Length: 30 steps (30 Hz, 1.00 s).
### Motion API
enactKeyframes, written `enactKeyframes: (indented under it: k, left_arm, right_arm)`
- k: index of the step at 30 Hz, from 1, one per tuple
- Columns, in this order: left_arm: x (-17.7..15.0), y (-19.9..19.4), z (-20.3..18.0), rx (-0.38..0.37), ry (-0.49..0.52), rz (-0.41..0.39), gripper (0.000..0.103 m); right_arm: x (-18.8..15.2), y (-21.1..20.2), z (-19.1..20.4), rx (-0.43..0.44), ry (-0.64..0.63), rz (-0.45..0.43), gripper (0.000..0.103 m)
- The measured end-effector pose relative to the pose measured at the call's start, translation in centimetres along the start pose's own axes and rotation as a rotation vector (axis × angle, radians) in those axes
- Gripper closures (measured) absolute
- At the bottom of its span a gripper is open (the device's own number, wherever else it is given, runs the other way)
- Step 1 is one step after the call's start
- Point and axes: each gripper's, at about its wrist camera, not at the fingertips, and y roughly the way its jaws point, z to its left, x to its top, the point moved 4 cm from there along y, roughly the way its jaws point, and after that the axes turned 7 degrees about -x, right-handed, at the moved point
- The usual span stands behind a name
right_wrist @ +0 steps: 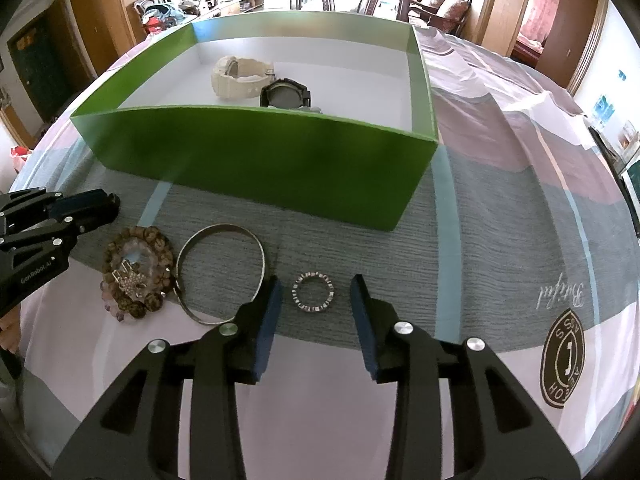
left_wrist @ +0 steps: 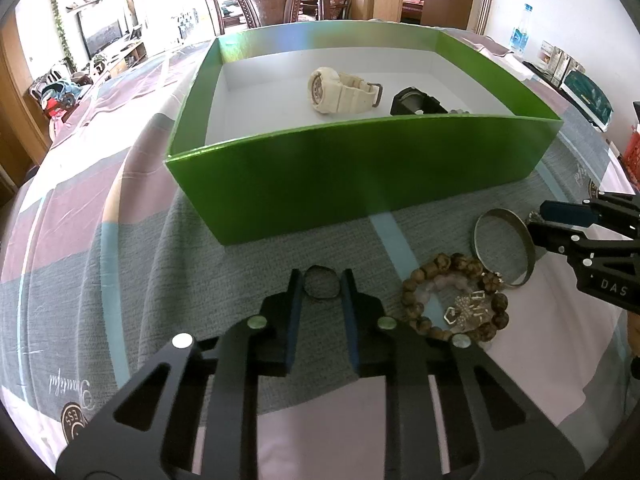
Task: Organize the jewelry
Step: 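Close the right tool on the engraved silver ring while the left tool lifts the dark ring, then carry both rings over the green box and open both tools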
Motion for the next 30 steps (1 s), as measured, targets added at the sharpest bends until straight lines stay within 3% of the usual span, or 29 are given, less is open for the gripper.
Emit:
enactKeyframes:
  k: [3,5,17,23,30]
  left_arm:
    - [0.0,0.0,0.0,0.000,-0.001,0.000,0.083]
    - [0.0,-0.1,0.1,0.001,-0.003,0.000,0.083]
    - [-0.1,-0.3,0.3,0.001,-0.016,-0.004,0.084]
    - [0.5,-2.6,-0.2,-0.008,-0.015,-0.067,0.084]
    - [2.9,-9.2,-1.6,0.009,0.052,-0.202,0.084]
  right_arm:
    - [-0.1,0.0,-0.1,0.005,0.004,0.001,0.068]
    - [-0.1,-0.1,0.2,0.014,0.000,0.000,0.080]
    - [0.1,-0.4,0.3,0.035,0.008,-0.013,0.082]
    - [0.8,-3.3,-0.2,0.043,0.042,-0.117,0.082]
    - [2.2,-6.7,-0.4,0.091,0.047,-0.156,0.082]
